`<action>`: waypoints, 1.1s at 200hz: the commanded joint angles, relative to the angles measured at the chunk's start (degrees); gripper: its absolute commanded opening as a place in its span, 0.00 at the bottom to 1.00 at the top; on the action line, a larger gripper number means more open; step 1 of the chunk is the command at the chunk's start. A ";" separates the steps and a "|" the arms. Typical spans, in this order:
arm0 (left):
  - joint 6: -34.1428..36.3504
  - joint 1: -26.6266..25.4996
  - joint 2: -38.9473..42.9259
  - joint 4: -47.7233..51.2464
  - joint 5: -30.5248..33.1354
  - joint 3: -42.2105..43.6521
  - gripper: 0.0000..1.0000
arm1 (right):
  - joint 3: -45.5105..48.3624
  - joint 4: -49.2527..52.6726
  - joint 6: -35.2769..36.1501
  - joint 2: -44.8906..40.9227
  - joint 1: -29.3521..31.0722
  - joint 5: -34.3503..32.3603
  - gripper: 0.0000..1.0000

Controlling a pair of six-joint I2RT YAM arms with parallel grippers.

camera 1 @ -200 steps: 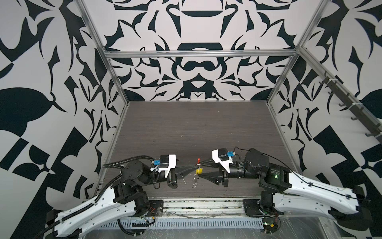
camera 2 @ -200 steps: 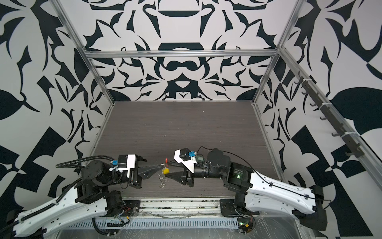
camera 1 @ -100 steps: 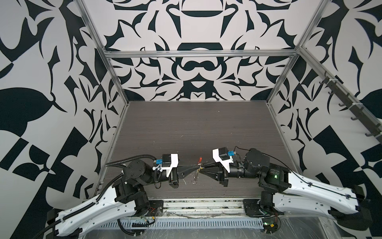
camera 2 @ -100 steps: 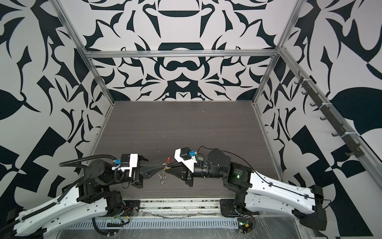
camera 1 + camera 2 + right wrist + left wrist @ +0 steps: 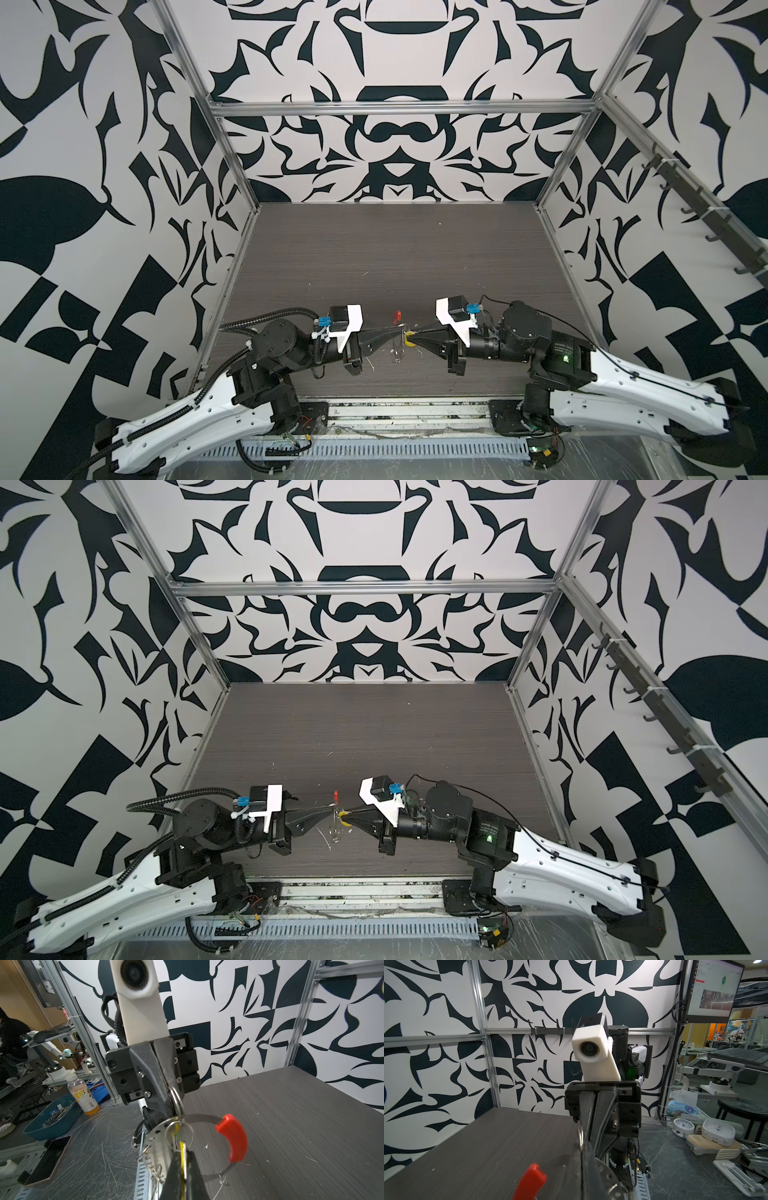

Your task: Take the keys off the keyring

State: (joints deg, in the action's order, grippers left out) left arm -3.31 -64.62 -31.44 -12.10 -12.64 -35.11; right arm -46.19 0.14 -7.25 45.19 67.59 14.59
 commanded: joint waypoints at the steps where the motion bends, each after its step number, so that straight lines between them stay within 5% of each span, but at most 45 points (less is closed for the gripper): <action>1: 0.24 -0.15 1.05 0.13 2.23 -1.17 0.00 | 0.32 0.87 0.03 -2.30 0.31 -4.53 0.00; 84: -1.18 -0.13 -1.37 10.96 3.87 -5.68 0.00 | -5.72 9.41 4.55 -3.42 0.34 -11.51 0.00; 154: -7.92 0.58 -6.05 17.46 -8.32 -8.54 0.00 | -18.68 24.40 14.76 3.01 0.31 -7.36 0.00; 220: -16.70 8.75 -11.55 12.58 -28.21 -8.43 0.00 | -27.32 33.19 21.82 8.16 0.28 -5.31 0.00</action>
State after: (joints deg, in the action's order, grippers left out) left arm -14.79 -57.69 -41.45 2.42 -30.17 -43.29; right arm -68.79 33.65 11.03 52.47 68.07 7.94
